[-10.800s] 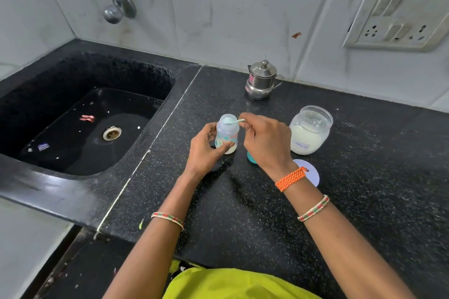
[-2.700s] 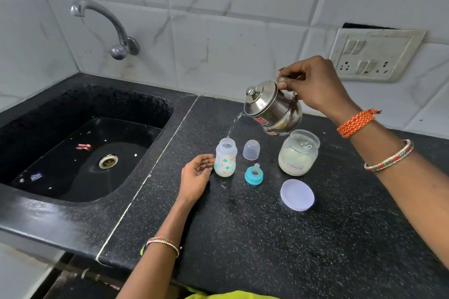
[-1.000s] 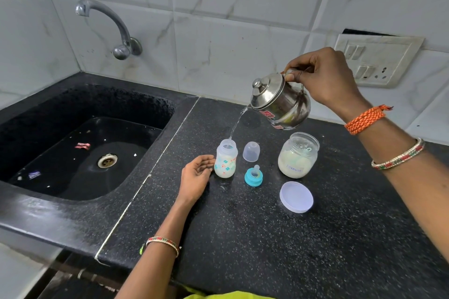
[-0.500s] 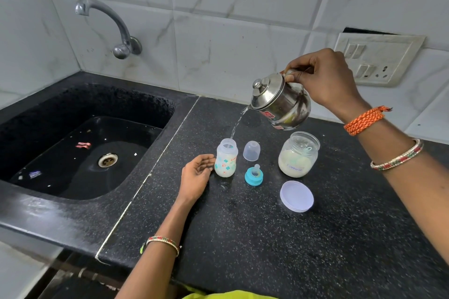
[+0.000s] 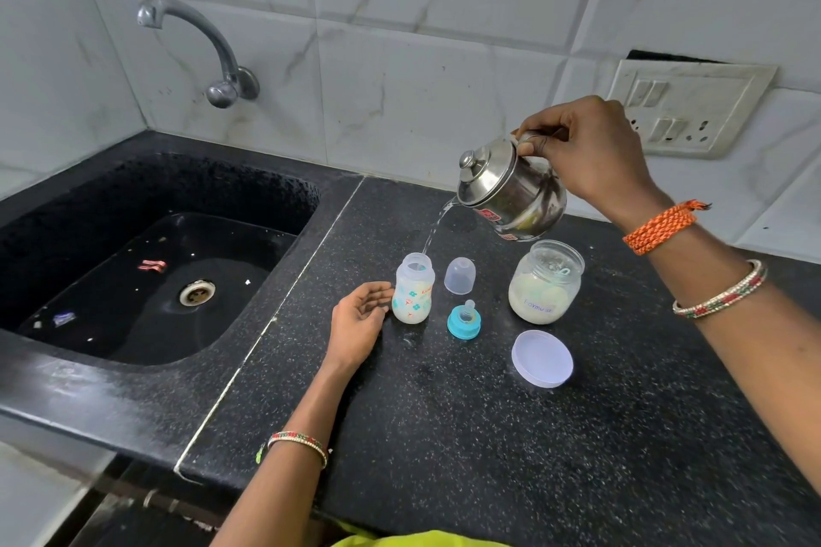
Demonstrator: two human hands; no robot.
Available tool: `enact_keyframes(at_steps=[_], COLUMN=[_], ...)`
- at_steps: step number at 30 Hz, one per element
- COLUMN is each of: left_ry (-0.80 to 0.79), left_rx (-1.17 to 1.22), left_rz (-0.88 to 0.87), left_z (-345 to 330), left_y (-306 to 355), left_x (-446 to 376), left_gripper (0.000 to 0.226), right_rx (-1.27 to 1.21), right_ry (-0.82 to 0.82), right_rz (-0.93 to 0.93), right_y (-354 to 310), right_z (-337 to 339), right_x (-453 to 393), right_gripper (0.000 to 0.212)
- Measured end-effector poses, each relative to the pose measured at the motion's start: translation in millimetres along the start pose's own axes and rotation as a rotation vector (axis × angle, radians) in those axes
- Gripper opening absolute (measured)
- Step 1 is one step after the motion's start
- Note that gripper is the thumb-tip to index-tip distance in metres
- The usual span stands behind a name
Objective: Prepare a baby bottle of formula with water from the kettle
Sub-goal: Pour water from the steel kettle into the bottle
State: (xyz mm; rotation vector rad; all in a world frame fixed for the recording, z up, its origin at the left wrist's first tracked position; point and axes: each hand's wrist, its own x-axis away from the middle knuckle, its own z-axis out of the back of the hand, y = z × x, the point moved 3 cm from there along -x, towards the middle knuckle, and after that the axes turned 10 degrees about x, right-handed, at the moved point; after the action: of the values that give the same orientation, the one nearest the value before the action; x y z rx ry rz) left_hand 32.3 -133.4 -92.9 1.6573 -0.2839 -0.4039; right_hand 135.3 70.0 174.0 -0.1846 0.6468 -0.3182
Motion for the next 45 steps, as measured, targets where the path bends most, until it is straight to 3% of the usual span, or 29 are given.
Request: enact_keyframes(at_steps=[7, 27, 33, 38, 43, 45], left_ry=[-0.005, 0.000, -0.005, 0.044, 0.045, -0.029], left_rx=[0.004, 0.023, 0.046, 0.253, 0.338, 0.287], left_rz=[0.007, 0.024, 0.036, 0.159, 0.104, 0.071], left_z=[-1, 0, 0, 5, -1, -14], left_y=[2, 2, 0, 2, 36, 58], left_x=[1, 0, 0, -9, -37, -62], left_gripper=[0.038, 0.036, 0.038, 0.036, 0.030, 0.031], right_rx=[0.034, 0.177, -0.092, -0.326, -0.662, -0.783], right_ry=[-0.001, -0.215, -0.196, -0.230, -0.236, -0.195], right_rz=[0.035, 0.109, -0.005, -0.196, -0.477, -0.548], right_y=[-3, -13, 6, 36, 69, 81], right_z=[-10, -70, -74, -86, -99, -100], right_x=[6, 29, 35, 46, 49, 38], right_gripper=[0.010, 0.021, 0.012, 0.012, 0.015, 0.009])
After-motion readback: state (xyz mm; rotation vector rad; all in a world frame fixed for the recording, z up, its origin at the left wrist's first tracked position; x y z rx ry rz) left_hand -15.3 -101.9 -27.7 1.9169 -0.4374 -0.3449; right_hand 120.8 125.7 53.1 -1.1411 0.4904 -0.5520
